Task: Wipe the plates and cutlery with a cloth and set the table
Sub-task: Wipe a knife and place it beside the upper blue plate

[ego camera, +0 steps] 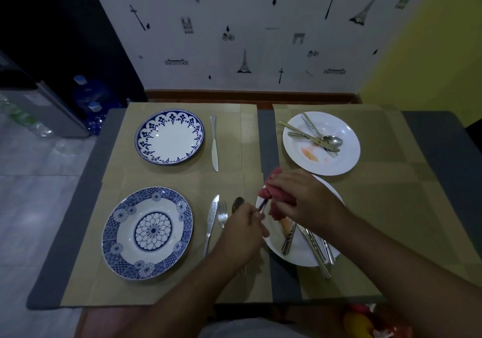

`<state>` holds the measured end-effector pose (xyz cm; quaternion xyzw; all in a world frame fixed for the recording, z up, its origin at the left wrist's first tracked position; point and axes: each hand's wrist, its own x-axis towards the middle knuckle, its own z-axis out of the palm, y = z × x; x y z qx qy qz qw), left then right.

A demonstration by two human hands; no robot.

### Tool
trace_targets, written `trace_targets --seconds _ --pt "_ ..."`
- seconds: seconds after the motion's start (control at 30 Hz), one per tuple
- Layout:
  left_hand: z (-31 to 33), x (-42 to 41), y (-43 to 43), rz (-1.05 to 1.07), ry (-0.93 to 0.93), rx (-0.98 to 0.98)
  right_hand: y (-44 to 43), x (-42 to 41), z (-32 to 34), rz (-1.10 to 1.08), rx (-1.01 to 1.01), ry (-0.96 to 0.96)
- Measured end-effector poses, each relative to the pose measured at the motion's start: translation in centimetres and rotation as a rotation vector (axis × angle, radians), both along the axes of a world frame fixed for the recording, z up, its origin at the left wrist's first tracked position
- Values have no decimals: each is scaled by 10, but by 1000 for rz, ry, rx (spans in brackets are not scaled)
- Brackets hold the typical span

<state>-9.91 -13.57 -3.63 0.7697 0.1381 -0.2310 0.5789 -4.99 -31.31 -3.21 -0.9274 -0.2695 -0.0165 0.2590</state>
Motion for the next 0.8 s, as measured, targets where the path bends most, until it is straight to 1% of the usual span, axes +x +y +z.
trace_targets --seconds 0.07,0.13,0.2,0.27,0.37,0.47,0.6,0.63,0.73,0.8 --pt "-1 -1 2 49 68 -92 0 -2 0 16 -8 -16" --pt "-5 0 6 66 91 -127 0 -4 -1 44 -33 -20" --pt "-6 3 11 75 133 -195 0 -7 -3 97 -64 -29" --pt "-5 6 15 97 224 -252 0 -11 -5 170 -83 -42" --pt "-1 6 19 57 317 -274 0 -10 -5 230 -104 -33" --pt "1 4 19 90 312 -315 -1 5 0 200 -75 -18" --pt "2 6 24 88 256 -294 -4 10 6 79 2 -53" --pt "3 5 24 90 244 -292 -3 7 6 97 -7 -51" --pt "5 0 23 85 191 -254 0 -4 5 247 -104 -23" --pt "6 -5 21 74 155 -241 1 5 11 226 -79 -6"
